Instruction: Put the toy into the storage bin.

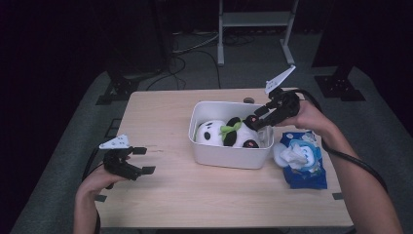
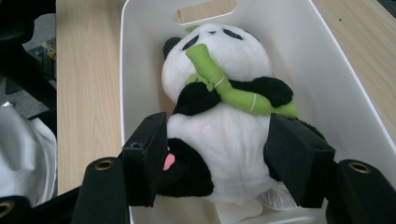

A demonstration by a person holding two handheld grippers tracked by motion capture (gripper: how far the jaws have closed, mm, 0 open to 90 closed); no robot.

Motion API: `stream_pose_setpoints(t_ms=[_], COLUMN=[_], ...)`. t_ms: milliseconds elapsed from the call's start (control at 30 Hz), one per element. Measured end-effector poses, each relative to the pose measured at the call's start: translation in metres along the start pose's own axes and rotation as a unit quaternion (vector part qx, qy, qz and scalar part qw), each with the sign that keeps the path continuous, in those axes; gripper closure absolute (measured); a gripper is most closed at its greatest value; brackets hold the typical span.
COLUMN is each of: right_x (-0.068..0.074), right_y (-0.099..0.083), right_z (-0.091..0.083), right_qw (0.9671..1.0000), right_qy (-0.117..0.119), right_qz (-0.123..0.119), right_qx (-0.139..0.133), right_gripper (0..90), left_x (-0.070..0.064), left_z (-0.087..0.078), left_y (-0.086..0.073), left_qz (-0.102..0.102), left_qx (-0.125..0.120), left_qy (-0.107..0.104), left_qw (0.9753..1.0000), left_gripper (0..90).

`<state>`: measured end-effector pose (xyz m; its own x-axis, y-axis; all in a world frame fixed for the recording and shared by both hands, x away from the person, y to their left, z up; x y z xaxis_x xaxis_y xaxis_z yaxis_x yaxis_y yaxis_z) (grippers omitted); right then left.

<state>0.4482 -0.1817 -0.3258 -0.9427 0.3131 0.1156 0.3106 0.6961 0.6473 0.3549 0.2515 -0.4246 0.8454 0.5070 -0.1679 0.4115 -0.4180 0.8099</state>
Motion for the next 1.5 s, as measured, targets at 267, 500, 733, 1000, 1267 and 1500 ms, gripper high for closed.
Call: stream_pose_setpoints(t_ms=[267, 500, 733, 1000, 1267, 1500], right_x=[0.004, 0.006, 0.007, 0.01, 0.012, 0.014], right_y=[-0.012, -0.018, -0.026, -0.036, -0.051, -0.065], right_z=[-0.011, -0.019, -0.027, -0.035, -0.038, -0.04], right_qw=[0.9999, 0.9998, 0.9995, 0.999, 0.9984, 0.9976], right_qy=[-0.008, -0.014, -0.02, -0.027, -0.03, -0.033], right_qz=[0.009, 0.014, 0.023, 0.032, 0.042, 0.054], right_qx=[-0.005, -0.007, -0.008, -0.014, -0.02, -0.027], right_gripper=[37.1, 36.7, 36.4, 36.4, 36.0, 35.7], left_x=[-0.002, -0.002, -0.003, -0.003, -0.004, -0.004], left_z=[0.001, 0.002, 0.003, 0.004, 0.007, 0.009], left_y=[0.0, 0.0, -0.001, -0.001, -0.002, -0.001], left_qz=[0.0, 0.0, -0.001, 0.0, -0.002, -0.002], left_qx=[0.001, 0.0, 0.001, 0.004, 0.007, 0.007], left_qy=[-0.002, -0.002, -0.003, -0.004, -0.006, -0.005], left_qw=[1.0, 1.0, 1.0, 1.0, 1.0, 1.0], left_gripper=[8.5, 8.5, 8.5, 8.5, 8.5, 8.5])
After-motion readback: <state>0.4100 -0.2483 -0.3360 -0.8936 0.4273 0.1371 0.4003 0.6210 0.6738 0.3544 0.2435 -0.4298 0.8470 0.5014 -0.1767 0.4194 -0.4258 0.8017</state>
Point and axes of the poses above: each handheld gripper's, and its own axes: z roughly forward along the jaws, y roughly out of its top, x roughly to its left, the point moved 5 cm from there along z, roughly forward along the jaws, and after that the axes turned 1 degree about -z, right-handed, at the moved point
